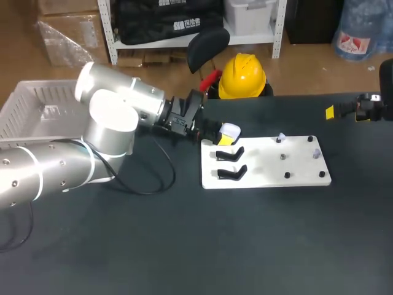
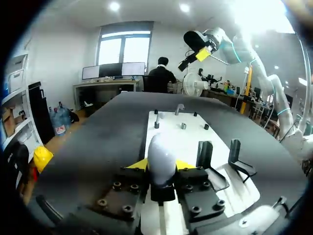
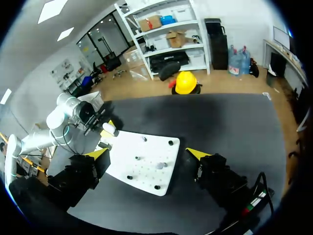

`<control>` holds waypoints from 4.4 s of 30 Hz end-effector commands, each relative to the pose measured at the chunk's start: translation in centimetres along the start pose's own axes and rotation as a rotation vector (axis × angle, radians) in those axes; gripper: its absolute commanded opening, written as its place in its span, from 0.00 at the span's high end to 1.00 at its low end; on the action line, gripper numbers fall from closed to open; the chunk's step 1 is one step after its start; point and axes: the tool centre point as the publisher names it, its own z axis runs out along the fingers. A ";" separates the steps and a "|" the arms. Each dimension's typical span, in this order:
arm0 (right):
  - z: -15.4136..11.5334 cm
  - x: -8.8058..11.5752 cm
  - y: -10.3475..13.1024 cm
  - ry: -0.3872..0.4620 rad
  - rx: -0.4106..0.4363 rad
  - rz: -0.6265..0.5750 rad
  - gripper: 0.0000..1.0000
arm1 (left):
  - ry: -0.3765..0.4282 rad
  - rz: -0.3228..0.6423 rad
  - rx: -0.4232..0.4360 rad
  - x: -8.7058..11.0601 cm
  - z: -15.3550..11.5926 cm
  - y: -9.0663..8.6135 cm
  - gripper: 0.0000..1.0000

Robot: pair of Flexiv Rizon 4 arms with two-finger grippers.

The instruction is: Pick up each earbud case from the left stands, insert the matching earbuds, close the lid, and place the case in the box.

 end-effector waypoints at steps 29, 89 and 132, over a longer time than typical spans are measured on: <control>2.4 0.0 5.0 0.051 -0.066 -0.044 0.00 | -0.001 0.084 -0.094 -9.0 -1.7 -0.3 1.00; 5.5 -2.8 7.4 0.084 -0.080 -0.105 0.00 | -0.068 0.205 -0.008 -12.7 1.4 -4.2 1.00; 3.7 3.0 1.4 0.401 0.410 -0.237 0.00 | -0.346 0.098 -0.199 -13.9 -2.5 -6.3 1.00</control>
